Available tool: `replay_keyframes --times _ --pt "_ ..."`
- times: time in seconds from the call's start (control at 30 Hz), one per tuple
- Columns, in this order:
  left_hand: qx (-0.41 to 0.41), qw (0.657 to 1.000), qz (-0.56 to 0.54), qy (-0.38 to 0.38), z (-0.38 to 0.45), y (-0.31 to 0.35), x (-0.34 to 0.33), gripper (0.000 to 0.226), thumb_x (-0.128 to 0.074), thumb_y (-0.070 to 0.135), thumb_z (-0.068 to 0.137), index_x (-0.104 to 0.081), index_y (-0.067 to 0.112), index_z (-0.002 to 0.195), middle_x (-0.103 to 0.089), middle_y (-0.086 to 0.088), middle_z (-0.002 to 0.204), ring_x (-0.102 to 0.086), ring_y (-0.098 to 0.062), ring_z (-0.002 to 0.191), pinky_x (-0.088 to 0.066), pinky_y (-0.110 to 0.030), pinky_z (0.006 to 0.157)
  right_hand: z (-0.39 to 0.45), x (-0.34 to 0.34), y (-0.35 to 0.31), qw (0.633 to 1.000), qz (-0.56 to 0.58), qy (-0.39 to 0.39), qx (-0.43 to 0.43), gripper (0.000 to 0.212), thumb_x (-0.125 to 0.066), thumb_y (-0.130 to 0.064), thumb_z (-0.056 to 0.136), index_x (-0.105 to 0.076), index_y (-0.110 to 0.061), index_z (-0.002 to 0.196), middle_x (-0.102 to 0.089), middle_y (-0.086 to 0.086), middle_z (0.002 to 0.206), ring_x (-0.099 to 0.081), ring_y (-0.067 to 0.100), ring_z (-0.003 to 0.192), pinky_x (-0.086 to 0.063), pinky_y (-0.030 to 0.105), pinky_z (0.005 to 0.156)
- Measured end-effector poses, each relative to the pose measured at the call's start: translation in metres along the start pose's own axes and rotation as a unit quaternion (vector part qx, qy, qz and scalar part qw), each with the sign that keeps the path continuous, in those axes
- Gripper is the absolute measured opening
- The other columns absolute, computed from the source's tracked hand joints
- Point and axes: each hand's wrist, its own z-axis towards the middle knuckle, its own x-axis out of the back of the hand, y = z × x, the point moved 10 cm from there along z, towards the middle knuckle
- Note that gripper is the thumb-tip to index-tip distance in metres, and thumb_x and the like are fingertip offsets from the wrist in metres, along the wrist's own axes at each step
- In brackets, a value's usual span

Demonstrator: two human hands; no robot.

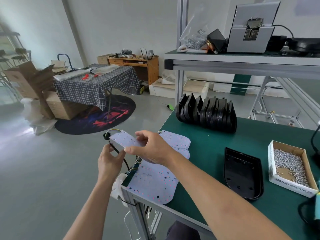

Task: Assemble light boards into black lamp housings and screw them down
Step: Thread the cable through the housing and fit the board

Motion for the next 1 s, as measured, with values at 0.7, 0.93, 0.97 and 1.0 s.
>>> replay_keyframes --times 0.7,0.93,0.97,1.0 --pt "0.014 0.979 0.2 0.037 0.031 0.003 0.067 0.052 -0.038 0.049 0.106 -0.07 0.013 0.087 -0.072 -0.019 0.089 -0.064 -0.045 0.09 -0.053 -0.048 0.083 -0.191 0.284 -0.047 0.952 0.178 0.226 0.104 0.086 -0.094 -0.064 0.058 -0.072 -0.019 0.128 -0.071 0.014 0.122 -0.064 0.032 0.115 -0.054 0.04 0.103" --pt "-0.108 0.987 -0.098 -0.067 -0.024 0.161 -0.015 0.037 -0.054 0.038 0.105 -0.074 0.018 0.082 -0.071 0.007 0.06 -0.053 -0.007 0.047 -0.042 -0.026 0.049 -0.262 0.301 0.025 0.916 -0.013 0.4 -0.031 0.062 -0.081 -0.065 0.063 -0.069 -0.043 0.119 -0.073 -0.022 0.102 -0.069 -0.001 0.08 -0.053 0.033 0.084" --pt "-0.124 0.98 -0.123 -0.095 -0.04 0.18 -0.035 0.033 -0.053 0.033 0.106 -0.073 0.018 0.084 -0.071 0.005 0.062 -0.049 -0.006 0.043 -0.042 -0.024 0.044 -0.271 0.299 0.035 0.905 -0.025 0.421 -0.055 0.055 -0.079 -0.067 0.063 -0.067 -0.048 0.113 -0.071 -0.028 0.101 -0.068 -0.004 0.086 -0.051 0.03 0.084" --pt "-0.139 0.971 -0.143 -0.13 -0.057 0.198 -0.057 0.03 -0.052 0.028 0.106 -0.072 0.019 0.086 -0.072 0.004 0.065 -0.048 -0.007 0.042 -0.042 -0.024 0.043 -0.278 0.296 0.044 0.895 -0.039 0.438 -0.078 0.046 -0.077 -0.068 0.063 -0.066 -0.053 0.105 -0.069 -0.034 0.101 -0.066 -0.007 0.091 -0.05 0.027 0.082"
